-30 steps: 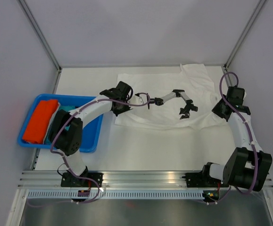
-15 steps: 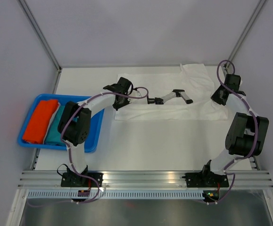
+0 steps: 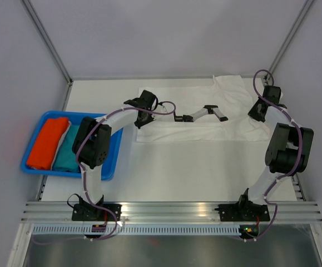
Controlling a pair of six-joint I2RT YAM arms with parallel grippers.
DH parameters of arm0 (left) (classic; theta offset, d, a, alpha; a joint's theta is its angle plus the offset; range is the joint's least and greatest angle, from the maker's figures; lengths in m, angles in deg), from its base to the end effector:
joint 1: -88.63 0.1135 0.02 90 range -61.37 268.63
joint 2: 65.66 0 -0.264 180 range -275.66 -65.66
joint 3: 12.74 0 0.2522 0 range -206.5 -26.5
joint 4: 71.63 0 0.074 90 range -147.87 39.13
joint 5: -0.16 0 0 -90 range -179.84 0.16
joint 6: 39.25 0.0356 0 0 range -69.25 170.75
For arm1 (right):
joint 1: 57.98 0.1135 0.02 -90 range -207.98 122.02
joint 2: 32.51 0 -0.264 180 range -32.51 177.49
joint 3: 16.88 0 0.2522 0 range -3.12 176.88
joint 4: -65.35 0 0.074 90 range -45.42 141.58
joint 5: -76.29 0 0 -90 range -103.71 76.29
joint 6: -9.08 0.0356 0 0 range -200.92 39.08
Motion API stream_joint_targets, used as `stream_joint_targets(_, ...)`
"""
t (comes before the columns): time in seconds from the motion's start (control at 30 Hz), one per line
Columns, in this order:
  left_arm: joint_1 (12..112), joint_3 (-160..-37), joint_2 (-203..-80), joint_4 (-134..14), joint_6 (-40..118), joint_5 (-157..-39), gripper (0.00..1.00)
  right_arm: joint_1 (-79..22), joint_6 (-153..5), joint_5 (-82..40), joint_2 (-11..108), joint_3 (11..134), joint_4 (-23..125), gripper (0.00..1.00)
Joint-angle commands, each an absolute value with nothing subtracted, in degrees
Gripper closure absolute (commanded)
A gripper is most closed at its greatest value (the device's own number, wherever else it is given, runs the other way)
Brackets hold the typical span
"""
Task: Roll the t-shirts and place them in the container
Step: Fold the tshirt
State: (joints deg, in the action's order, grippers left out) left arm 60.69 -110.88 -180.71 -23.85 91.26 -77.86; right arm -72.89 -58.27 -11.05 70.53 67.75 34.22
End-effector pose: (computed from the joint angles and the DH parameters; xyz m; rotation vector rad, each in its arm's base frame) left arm 0.3742 -0.1901 0.1809 1.4685 2.2722 0.3486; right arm 0.3764 -0.1019 0.2077 0.8033 2.2978 0.0042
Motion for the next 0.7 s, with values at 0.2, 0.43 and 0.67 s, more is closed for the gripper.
stream_joint_targets(0.2,61.56,-114.04,-183.17,-27.01,89.87,-75.17,0.89,-73.62,-60.88,-12.29,76.12,72.99,37.08,0.73)
stream_joint_targets(0.43,63.41,-117.91,-181.78,-28.69,84.42,-74.64,0.64,-73.80,-62.37,-9.58,72.53,75.54,34.10,0.46)
stream_joint_targets(0.67,62.71,-116.86,-177.29,-27.73,81.69,-79.30,0.53,-68.71,-62.81,-8.61,61.10,69.57,32.34,0.62)
